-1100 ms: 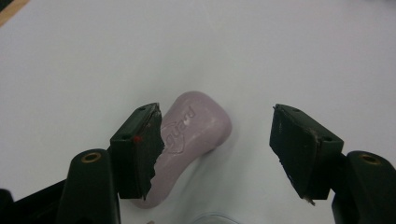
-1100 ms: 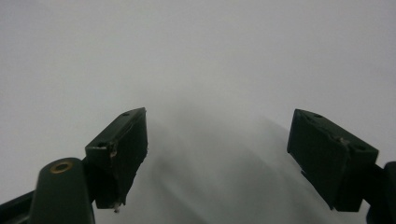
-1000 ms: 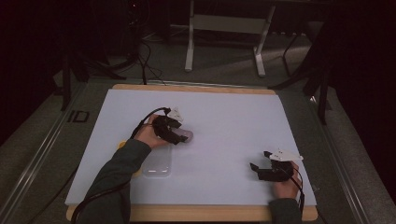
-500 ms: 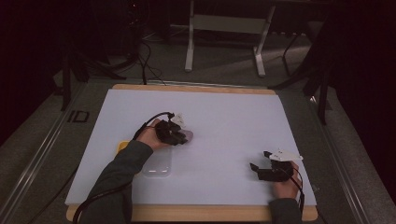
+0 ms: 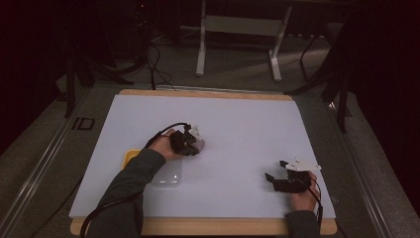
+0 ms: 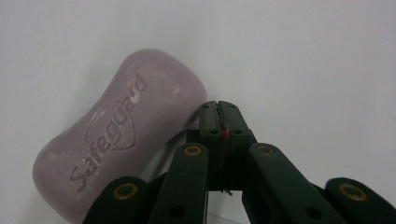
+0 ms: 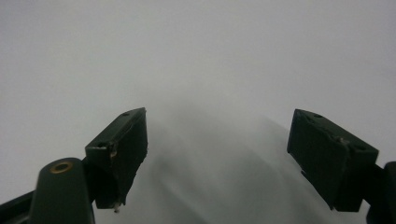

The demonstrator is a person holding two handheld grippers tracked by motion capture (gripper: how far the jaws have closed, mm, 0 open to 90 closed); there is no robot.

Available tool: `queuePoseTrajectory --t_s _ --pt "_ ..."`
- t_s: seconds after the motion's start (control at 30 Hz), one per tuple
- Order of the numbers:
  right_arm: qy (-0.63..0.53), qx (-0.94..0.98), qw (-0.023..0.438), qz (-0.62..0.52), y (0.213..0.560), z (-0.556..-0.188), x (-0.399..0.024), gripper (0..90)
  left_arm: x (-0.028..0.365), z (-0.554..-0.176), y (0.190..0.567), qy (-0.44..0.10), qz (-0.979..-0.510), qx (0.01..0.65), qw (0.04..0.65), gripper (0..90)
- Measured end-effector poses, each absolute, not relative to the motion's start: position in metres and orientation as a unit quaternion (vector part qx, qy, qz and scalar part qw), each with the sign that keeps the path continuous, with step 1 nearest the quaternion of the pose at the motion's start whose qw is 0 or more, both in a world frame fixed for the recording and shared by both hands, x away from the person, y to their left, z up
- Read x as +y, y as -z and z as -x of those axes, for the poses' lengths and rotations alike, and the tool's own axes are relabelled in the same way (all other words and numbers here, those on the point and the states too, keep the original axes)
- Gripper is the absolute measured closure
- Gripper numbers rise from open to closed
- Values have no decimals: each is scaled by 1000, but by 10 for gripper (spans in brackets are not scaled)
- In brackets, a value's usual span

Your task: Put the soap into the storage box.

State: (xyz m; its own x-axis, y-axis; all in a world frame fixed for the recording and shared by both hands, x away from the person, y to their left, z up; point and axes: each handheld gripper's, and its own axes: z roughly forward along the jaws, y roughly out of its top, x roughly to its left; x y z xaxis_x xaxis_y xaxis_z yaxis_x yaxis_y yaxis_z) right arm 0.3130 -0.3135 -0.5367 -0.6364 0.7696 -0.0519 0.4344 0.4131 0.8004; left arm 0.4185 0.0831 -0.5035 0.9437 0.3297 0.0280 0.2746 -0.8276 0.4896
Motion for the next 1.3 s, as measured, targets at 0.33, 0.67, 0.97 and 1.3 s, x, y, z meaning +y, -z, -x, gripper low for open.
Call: queuePoseTrajectory --t_s 0.33,0.67,0.97,1.3 --pt "-395 814 212 -370 537 -313 -313 198 82 -428 506 -75 -950 187 240 836" --pt "-396 814 212 -369 537 -313 -313 198 84 -432 502 -72 -942 204 256 712" --pt "-395 814 212 -369 537 -313 -313 198 89 -435 489 -80 -935 204 279 516" --pt "-395 814 211 -369 537 -313 -313 198 92 -452 490 -97 -931 236 261 374"
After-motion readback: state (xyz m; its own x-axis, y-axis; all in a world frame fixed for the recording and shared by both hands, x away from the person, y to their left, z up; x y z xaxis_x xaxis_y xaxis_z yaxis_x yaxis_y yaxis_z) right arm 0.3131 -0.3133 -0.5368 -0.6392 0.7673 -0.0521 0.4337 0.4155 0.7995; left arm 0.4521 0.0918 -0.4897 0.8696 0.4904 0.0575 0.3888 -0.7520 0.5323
